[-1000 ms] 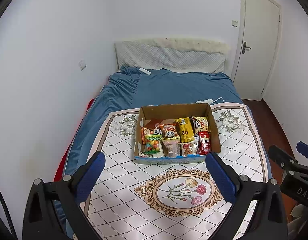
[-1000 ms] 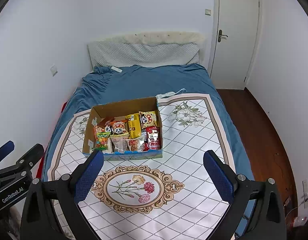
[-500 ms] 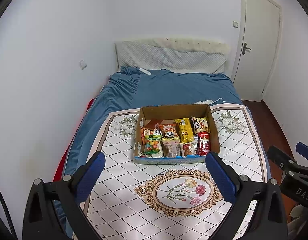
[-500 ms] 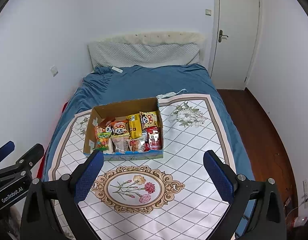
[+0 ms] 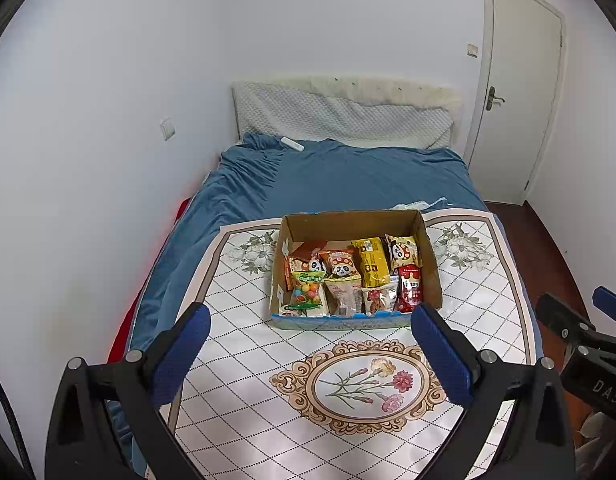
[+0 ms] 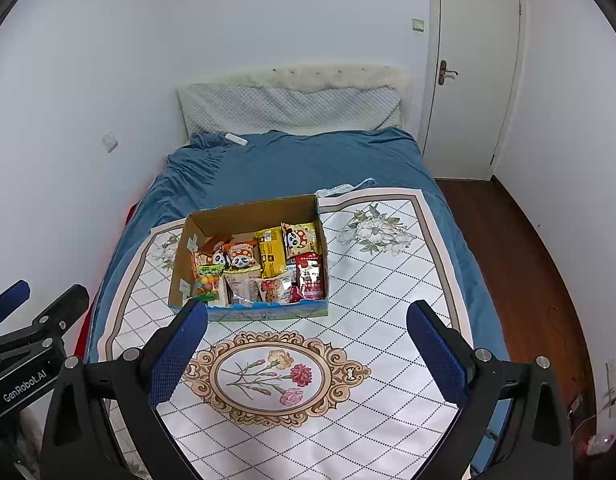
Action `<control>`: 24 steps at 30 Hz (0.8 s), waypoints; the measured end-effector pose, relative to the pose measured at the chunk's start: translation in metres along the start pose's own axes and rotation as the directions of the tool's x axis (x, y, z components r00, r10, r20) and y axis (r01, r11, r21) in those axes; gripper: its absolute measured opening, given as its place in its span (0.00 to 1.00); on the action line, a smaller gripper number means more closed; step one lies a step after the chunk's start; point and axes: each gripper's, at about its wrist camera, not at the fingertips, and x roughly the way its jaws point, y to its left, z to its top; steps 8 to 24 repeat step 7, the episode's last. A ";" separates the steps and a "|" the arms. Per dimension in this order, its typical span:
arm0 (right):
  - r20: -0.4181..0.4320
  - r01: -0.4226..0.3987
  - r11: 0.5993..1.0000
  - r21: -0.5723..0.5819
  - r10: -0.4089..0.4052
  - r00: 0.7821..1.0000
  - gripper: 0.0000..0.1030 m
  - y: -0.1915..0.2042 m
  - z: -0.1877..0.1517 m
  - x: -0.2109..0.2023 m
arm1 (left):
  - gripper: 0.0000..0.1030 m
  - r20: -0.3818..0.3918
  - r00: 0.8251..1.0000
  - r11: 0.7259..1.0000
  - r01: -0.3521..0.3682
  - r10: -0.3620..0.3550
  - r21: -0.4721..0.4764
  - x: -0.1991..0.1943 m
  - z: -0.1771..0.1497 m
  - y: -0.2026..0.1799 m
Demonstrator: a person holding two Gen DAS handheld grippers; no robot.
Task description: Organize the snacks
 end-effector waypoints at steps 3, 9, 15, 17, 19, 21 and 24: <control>0.000 -0.001 1.000 0.000 0.001 1.000 0.99 0.001 0.000 0.000 | 1.00 0.007 1.000 1.000 -0.010 0.010 -0.005 -0.001 0.000 0.000; 0.000 0.000 1.000 0.001 0.000 1.000 0.99 0.002 0.001 -0.001 | 1.00 0.015 1.000 1.000 -0.017 0.018 -0.011 -0.002 0.000 0.001; 0.000 0.000 1.000 0.001 0.000 1.000 0.99 0.002 0.001 -0.001 | 1.00 0.015 1.000 1.000 -0.017 0.018 -0.011 -0.002 0.000 0.001; 0.000 0.000 1.000 0.001 0.000 1.000 0.99 0.002 0.001 -0.001 | 1.00 0.015 1.000 1.000 -0.017 0.018 -0.011 -0.002 0.000 0.001; 0.000 0.000 1.000 0.001 0.000 1.000 0.99 0.002 0.001 -0.001 | 1.00 0.015 1.000 1.000 -0.017 0.018 -0.011 -0.002 0.000 0.001; 0.000 0.000 1.000 0.001 0.000 1.000 0.99 0.002 0.001 -0.001 | 1.00 0.015 1.000 1.000 -0.017 0.018 -0.011 -0.002 0.000 0.001; 0.000 0.000 1.000 0.001 0.000 1.000 0.99 0.002 0.001 -0.001 | 1.00 0.015 1.000 1.000 -0.017 0.018 -0.011 -0.002 0.000 0.001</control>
